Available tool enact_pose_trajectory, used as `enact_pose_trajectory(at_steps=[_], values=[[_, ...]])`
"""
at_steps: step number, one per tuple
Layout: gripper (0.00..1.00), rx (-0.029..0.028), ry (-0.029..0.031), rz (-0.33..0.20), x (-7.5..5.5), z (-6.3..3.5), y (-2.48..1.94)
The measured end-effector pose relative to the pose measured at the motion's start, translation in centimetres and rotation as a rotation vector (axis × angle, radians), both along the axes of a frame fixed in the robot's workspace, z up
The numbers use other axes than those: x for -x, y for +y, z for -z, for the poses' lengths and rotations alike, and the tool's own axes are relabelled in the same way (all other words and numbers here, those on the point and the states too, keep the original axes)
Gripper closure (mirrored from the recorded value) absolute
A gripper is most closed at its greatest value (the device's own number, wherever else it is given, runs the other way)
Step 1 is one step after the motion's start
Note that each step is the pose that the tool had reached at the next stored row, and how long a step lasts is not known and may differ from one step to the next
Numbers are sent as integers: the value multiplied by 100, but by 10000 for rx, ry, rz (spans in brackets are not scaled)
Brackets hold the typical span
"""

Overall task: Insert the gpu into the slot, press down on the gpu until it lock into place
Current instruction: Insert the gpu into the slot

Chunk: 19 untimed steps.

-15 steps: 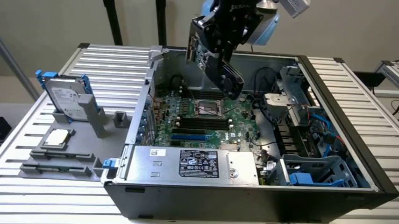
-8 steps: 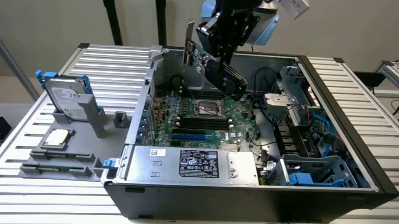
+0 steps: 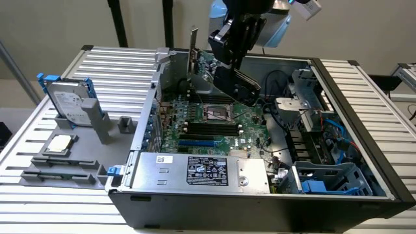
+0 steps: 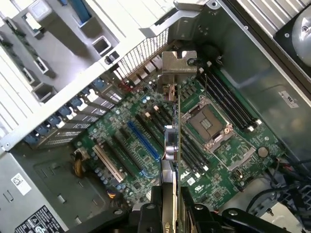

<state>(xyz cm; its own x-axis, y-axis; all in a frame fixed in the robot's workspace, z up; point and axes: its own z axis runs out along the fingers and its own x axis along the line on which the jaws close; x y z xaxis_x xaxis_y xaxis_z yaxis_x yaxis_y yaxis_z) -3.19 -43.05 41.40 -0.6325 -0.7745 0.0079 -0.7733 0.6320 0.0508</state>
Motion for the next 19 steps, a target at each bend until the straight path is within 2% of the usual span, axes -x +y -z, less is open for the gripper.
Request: enact_pose_trajectory(at_steps=[19], values=[[74, -4, -323, -3455, 0, 161, 0]])
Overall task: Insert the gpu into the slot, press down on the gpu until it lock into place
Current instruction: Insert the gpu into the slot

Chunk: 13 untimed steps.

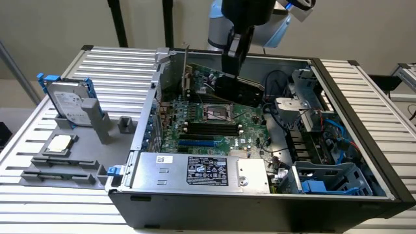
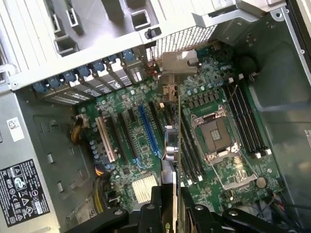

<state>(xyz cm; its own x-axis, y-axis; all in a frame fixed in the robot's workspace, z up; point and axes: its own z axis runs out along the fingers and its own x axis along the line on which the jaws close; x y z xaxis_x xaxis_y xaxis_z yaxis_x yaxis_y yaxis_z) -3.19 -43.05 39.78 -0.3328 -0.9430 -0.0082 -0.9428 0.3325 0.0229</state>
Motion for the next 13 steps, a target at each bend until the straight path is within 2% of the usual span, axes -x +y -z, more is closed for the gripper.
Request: enact_pose_trajectory(at_steps=[13], values=[[74, -8, -53, -2272, 12, 178, 0]])
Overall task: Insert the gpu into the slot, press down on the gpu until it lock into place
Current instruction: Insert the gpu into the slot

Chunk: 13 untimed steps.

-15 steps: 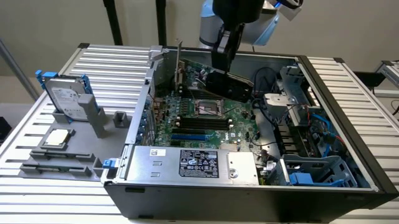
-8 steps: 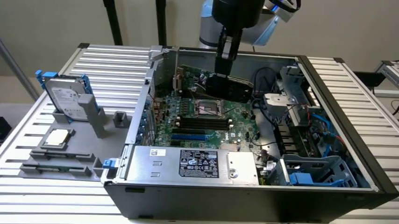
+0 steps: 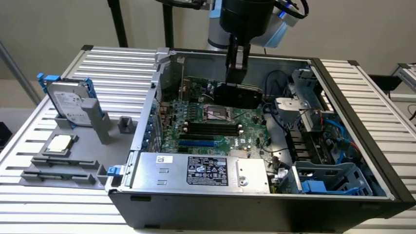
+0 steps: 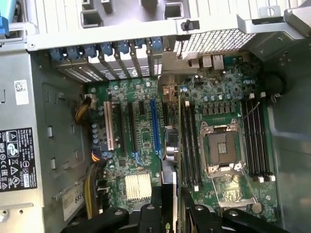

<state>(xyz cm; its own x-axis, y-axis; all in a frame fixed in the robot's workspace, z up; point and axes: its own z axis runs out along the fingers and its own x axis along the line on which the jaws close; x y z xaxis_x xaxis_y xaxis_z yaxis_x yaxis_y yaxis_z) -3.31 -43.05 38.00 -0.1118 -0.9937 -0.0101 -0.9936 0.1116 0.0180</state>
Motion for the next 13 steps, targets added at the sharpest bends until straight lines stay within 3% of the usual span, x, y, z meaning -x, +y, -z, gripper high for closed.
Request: enact_pose_trajectory(at_steps=[3, 7, 13], values=[[74, -9, -27, -80, 84, 51, -3], [74, -16, -137, -80, 212, 100, -43], [74, -43, -345, -80, 343, 165, -170]])
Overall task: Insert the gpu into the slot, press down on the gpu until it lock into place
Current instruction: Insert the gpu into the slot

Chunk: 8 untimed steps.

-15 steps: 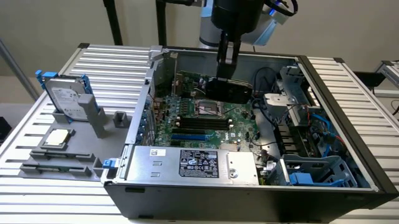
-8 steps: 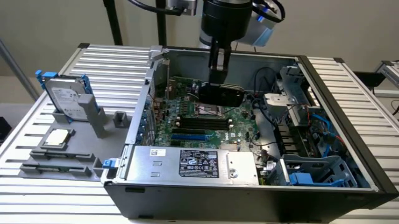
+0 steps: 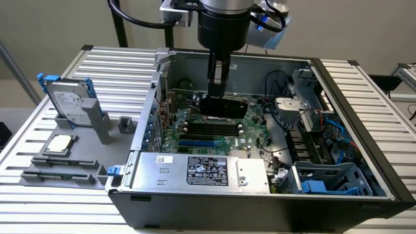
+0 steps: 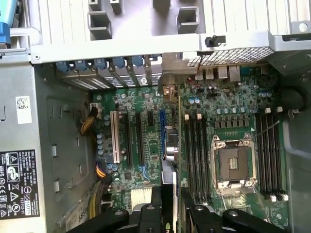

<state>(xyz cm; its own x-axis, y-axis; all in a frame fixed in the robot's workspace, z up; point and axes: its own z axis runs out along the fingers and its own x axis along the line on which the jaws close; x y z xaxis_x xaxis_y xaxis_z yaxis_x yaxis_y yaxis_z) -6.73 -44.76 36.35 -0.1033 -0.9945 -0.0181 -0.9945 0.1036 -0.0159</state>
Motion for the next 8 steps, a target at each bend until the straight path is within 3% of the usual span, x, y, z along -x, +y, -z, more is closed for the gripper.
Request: enact_pose_trajectory(at_steps=[4, 8], values=[[74, -40, -108, 0, 76, 47, -84], [74, -88, -155, 1, 123, 114, -114]])
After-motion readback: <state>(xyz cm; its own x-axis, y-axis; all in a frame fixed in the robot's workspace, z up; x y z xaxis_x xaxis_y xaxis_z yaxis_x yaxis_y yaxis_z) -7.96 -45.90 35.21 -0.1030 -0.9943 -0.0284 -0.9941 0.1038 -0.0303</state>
